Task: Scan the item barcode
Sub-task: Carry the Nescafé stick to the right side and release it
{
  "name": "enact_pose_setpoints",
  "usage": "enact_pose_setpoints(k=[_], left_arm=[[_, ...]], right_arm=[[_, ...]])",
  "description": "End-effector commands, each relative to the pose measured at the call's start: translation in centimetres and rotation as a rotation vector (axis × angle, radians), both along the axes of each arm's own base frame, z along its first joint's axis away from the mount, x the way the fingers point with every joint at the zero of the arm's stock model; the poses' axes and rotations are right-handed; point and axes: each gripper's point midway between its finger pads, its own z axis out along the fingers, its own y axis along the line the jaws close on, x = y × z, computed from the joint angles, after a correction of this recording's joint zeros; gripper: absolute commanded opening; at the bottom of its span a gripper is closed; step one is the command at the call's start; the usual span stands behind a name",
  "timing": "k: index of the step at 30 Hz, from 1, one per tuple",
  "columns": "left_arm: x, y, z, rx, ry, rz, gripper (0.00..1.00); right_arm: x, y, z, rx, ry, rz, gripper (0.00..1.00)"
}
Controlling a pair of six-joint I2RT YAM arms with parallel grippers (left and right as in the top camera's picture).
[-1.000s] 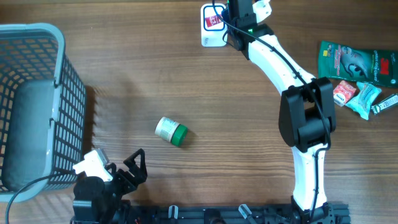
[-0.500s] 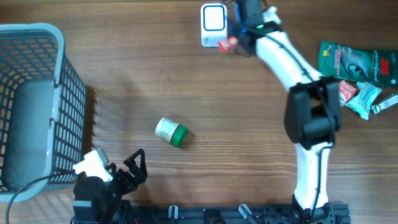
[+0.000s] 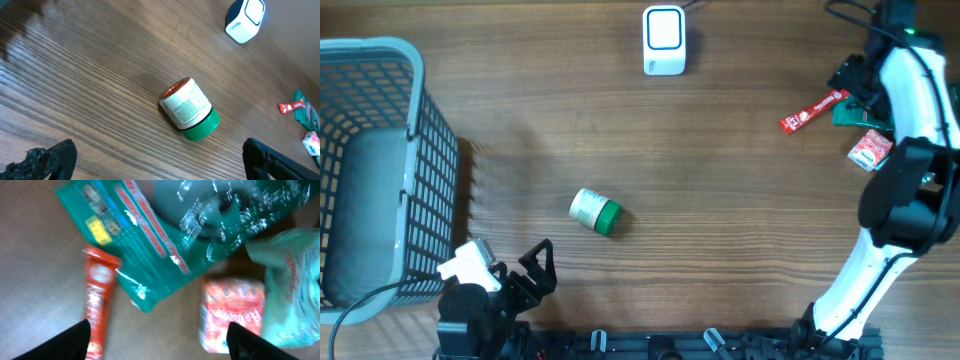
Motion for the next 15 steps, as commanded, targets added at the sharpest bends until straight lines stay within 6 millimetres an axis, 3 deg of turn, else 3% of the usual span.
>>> enact_pose_setpoints(k=[1, 3, 4, 6, 9, 10, 11, 15], left_arm=[[0.1, 0.0, -0.1, -0.005, 0.000, 0.003, 1.00], [0.0, 0.0, -0.1, -0.005, 0.001, 0.003, 1.00], [0.1, 0.0, -0.1, -0.005, 0.000, 0.003, 1.00], [0.1, 0.0, -0.1, -0.005, 0.000, 0.003, 1.00], [0.1, 0.0, -0.1, -0.005, 0.000, 0.003, 1.00], [0.1, 0.0, -0.1, -0.005, 0.000, 0.003, 1.00], [0.0, 0.0, -0.1, -0.004, 0.001, 0.003, 1.00], [0.1, 0.0, -0.1, -0.005, 0.000, 0.003, 1.00]], right_arm=[[0.7, 5.2, 3.8, 0.202, -0.095, 0.143, 0.89], [-0.3, 11.2, 5.7, 0.362, -0.092, 0.241, 0.89], [-1.2, 15.2, 6.4, 0.453, -0.069, 0.306, 0.89], [-3.1, 21.9, 6.9, 0.583, -0.008, 0.425, 0.89], [-6.4, 30.0, 7.0, 0.626, 0.076, 0.707, 0.89], [-8.2, 33.0, 7.0, 0.618, 0.108, 0.854, 0.95], [-9.2, 34.5, 6.9, 0.612, 0.124, 0.929, 1.00], [-13.1, 40.2, 6.9, 0.592, 0.161, 1.201, 1.00]])
